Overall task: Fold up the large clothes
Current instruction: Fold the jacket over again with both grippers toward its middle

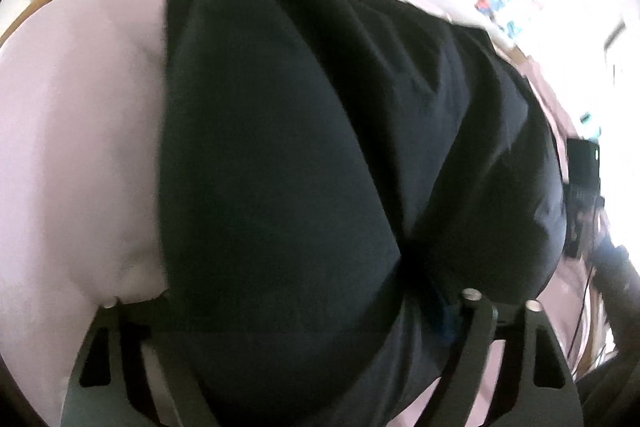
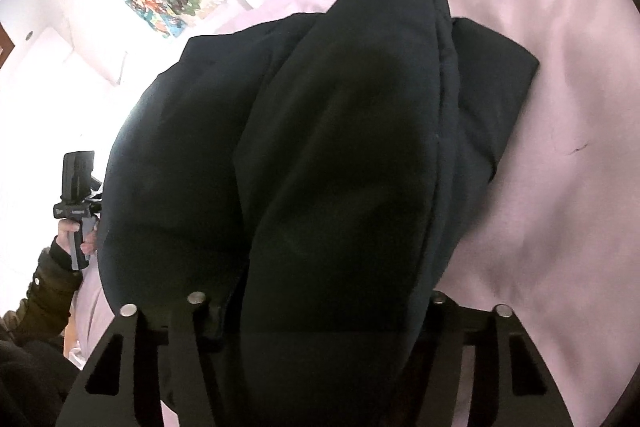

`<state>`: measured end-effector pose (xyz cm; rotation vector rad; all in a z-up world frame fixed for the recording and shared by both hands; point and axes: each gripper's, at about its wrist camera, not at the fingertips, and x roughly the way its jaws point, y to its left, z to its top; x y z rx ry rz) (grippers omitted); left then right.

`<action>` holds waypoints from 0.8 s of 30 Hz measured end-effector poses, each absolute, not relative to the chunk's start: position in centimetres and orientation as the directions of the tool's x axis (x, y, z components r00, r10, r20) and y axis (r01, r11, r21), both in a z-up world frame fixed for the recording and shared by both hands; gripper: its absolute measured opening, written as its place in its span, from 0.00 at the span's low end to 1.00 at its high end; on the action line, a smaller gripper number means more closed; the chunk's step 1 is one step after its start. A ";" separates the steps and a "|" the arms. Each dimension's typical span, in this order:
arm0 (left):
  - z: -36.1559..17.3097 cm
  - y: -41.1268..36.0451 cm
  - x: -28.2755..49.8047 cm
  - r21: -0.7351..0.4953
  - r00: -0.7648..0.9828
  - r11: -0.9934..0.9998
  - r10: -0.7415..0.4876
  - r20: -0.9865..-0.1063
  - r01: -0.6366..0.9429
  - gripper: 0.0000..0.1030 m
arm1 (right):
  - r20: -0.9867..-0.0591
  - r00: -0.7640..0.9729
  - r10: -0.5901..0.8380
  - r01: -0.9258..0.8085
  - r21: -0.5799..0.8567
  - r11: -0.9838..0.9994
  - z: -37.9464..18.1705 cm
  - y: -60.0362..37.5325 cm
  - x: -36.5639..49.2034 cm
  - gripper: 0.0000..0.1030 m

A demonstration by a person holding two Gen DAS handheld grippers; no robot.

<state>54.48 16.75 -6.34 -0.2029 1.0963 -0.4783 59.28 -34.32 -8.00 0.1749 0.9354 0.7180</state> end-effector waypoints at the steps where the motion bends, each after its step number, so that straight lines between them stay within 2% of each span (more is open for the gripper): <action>1: -6.2 17.2 54.3 -0.405 0.386 0.881 -0.472 -0.793 0.247 0.62 | -0.670 0.384 0.635 -0.492 0.433 0.755 -7.9 -34.4 59.1 0.52; 5: -5.1 17.6 53.5 -0.430 0.435 0.881 -0.472 -0.767 0.197 0.44 | -0.667 0.398 0.630 -0.504 0.415 0.758 -7.2 -33.6 58.6 0.46; 11: -3.3 16.1 52.2 -0.382 0.512 0.909 -0.412 -0.754 0.170 0.28 | -0.668 0.449 0.594 -0.491 0.371 0.788 -6.3 -32.4 57.9 0.36; 17: -1.7 13.4 50.0 -0.293 0.584 0.939 -0.341 -0.737 0.178 0.19 | -0.655 0.490 0.575 -0.515 0.315 0.797 -5.0 -32.2 56.8 0.28; 24: 0.7 11.3 47.3 -0.240 0.643 0.950 -0.311 -0.700 0.199 0.18 | -0.602 0.550 0.579 -0.525 0.290 0.800 -2.8 -31.9 53.9 0.26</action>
